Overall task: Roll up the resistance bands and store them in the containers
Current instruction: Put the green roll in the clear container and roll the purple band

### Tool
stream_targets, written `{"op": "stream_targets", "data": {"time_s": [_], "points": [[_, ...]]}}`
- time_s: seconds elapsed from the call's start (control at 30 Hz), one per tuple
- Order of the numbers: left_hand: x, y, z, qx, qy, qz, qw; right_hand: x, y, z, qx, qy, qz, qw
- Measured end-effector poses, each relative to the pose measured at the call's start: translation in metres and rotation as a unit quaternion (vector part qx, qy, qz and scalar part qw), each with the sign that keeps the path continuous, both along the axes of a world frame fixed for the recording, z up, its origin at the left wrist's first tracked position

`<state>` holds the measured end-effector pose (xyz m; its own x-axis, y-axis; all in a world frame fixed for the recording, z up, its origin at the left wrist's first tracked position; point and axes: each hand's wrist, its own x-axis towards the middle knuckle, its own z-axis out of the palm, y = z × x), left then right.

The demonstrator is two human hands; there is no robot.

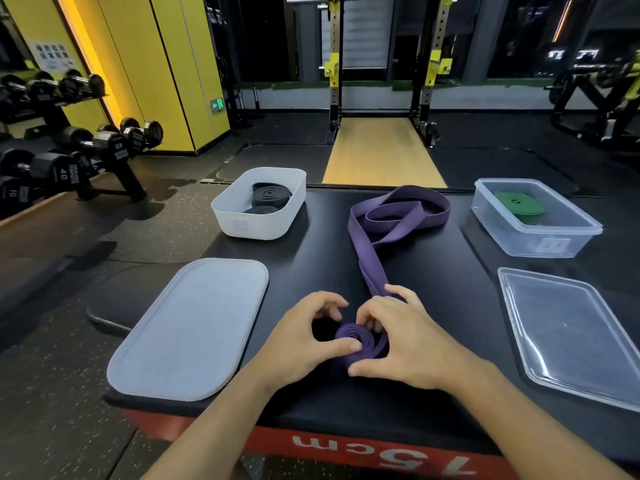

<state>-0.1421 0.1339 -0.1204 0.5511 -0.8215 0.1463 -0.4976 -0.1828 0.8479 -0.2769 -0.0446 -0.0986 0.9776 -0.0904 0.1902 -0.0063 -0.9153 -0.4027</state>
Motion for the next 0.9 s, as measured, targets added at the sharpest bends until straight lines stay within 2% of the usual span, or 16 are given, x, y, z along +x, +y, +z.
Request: {"op": "stream_targets", "data": {"time_s": [0.1,0.23,0.33,0.43,0.57,0.6,0.73,0.9], "points": [[-0.004,-0.001,0.0,-0.015,-0.005,0.019,1.0,-0.002,0.006,-0.009,-0.014,-0.04,-0.042,0.998],[-0.004,0.002,0.002,-0.021,0.035,0.011,0.999,0.009,0.032,-0.019,-0.073,-0.114,-0.12,0.983],[0.001,0.005,0.006,-0.012,0.056,-0.01,0.998,0.013,0.045,-0.021,-0.097,-0.111,-0.152,0.977],[0.004,0.005,0.006,0.0,0.057,-0.03,0.998,0.008,0.029,-0.016,-0.091,-0.058,-0.09,0.99],[0.008,0.003,0.004,0.01,0.067,-0.045,0.997,-0.003,-0.006,-0.006,0.051,0.02,0.03,0.998],[0.009,0.003,0.004,0.01,0.066,-0.046,0.997,-0.003,-0.011,-0.005,0.059,0.036,0.052,0.996],[0.008,0.002,0.005,0.019,0.06,-0.042,0.997,0.008,-0.013,0.003,-0.022,0.09,0.095,0.991],[0.004,0.001,0.004,0.031,0.048,-0.041,0.997,0.011,-0.008,0.014,-0.024,0.094,0.059,0.994]]}}
